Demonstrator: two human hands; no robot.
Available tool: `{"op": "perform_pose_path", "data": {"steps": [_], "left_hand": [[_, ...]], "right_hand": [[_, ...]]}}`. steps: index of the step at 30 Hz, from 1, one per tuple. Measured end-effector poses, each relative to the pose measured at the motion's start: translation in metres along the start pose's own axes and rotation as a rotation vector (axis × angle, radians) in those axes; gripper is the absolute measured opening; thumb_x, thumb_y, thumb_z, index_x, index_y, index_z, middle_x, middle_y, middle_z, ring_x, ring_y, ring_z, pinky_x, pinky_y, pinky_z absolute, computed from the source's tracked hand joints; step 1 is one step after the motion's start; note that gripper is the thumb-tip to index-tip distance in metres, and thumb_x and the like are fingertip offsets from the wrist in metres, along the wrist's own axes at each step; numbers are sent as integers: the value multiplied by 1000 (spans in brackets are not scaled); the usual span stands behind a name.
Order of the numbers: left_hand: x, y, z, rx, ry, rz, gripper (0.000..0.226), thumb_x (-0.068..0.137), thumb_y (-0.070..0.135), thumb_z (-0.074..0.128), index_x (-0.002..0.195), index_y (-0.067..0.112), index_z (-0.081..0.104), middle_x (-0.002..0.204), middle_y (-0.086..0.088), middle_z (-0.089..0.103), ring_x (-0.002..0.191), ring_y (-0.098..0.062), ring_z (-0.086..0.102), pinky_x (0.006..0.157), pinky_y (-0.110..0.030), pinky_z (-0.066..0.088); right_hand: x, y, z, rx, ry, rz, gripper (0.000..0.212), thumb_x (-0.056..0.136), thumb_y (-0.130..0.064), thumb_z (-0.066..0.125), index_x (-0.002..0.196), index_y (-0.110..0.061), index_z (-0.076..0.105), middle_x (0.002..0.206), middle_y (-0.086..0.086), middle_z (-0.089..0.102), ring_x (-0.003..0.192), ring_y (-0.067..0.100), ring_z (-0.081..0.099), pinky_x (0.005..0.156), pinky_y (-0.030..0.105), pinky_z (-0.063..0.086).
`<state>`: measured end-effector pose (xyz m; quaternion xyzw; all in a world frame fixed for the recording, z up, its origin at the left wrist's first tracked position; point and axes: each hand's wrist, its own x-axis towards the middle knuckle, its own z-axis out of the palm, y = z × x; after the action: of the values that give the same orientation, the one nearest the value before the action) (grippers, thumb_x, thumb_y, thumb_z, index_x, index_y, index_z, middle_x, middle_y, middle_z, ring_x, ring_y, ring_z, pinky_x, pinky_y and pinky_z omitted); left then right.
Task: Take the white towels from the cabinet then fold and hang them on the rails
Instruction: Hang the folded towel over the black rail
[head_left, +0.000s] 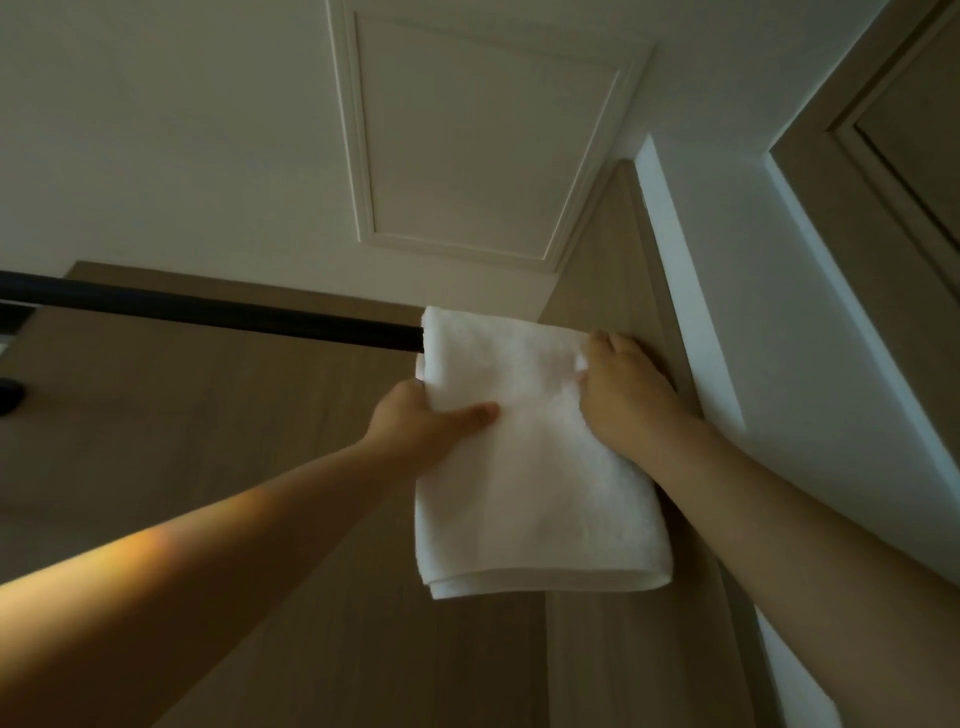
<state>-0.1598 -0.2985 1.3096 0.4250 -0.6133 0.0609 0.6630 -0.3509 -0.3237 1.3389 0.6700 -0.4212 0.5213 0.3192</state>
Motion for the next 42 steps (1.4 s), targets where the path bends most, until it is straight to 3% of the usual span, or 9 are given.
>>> {"op": "perform_pose_path", "data": {"steps": [6, 10, 17, 21, 24, 27, 30, 38, 42], "left_hand": [[-2, 4, 4, -2, 133, 103, 49, 72, 43, 80, 107, 15, 61, 90, 5, 64, 75, -4, 59, 53, -15, 42], [0, 3, 1, 21, 206, 157, 45, 72, 43, 80, 102, 16, 59, 92, 5, 63, 77, -6, 59, 55, -18, 41], [19, 11, -1, -13, 369, 218, 40, 72, 41, 80, 83, 16, 52, 79, 8, 53, 68, -3, 49, 52, -17, 32], [21, 2, 4, 38, 408, 249, 42, 72, 50, 78, 81, 19, 52, 78, 9, 55, 70, -5, 52, 54, -19, 35], [20, -14, 5, 106, 329, 138, 60, 56, 79, 69, 82, 26, 56, 92, 3, 62, 90, -18, 61, 74, -33, 53], [12, -19, -1, -65, 131, -68, 100, 35, 88, 67, 108, 20, 62, 117, -4, 59, 102, -27, 62, 84, -46, 56], [6, -26, -5, -248, -83, -146, 76, 56, 70, 70, 110, 17, 62, 103, -4, 70, 91, -24, 69, 81, -43, 57], [-18, -35, -13, -90, -66, -2, 51, 65, 67, 62, 91, 23, 65, 83, 3, 71, 70, -12, 70, 54, -22, 52], [-24, -33, -18, -91, -94, 9, 56, 62, 70, 64, 86, 19, 66, 73, 4, 72, 59, -8, 70, 51, -20, 51]], "right_hand": [[-43, -2, 2, 331, 29, 188, 66, 100, -37, 47, 153, -14, 15, 147, 11, 39, 126, 28, 48, 91, 35, 44], [-32, -2, 10, 601, -81, 367, 58, 101, -38, 48, 145, -6, 27, 131, 10, 52, 84, 17, 51, 53, 24, 34], [0, -7, 28, 773, 395, 337, 35, 96, -28, 59, 121, -3, 55, 118, 9, 61, 103, 24, 60, 76, 27, 45], [3, -6, 40, 772, 422, 340, 31, 96, -27, 60, 113, -2, 59, 108, 9, 64, 97, 21, 62, 57, 13, 37], [-5, -2, 52, 756, 346, 322, 31, 99, -31, 53, 113, -4, 57, 100, 5, 61, 85, 18, 61, 54, 15, 36], [-12, 0, 58, 781, 303, 317, 31, 102, -33, 46, 114, -5, 53, 87, -4, 53, 68, 6, 51, 53, 17, 36], [-20, -3, 57, 810, 251, 332, 34, 104, -36, 40, 118, -6, 49, 81, -8, 47, 66, 4, 49, 52, 19, 36], [-84, -1, 54, 931, 5, 294, 36, 95, -47, 52, 115, -19, 45, 96, -9, 55, 76, 3, 56, 41, 8, 39], [-90, 4, 51, 918, 91, 235, 30, 97, -39, 52, 115, -15, 55, 93, -8, 60, 76, 0, 58, 48, 7, 42]]}}
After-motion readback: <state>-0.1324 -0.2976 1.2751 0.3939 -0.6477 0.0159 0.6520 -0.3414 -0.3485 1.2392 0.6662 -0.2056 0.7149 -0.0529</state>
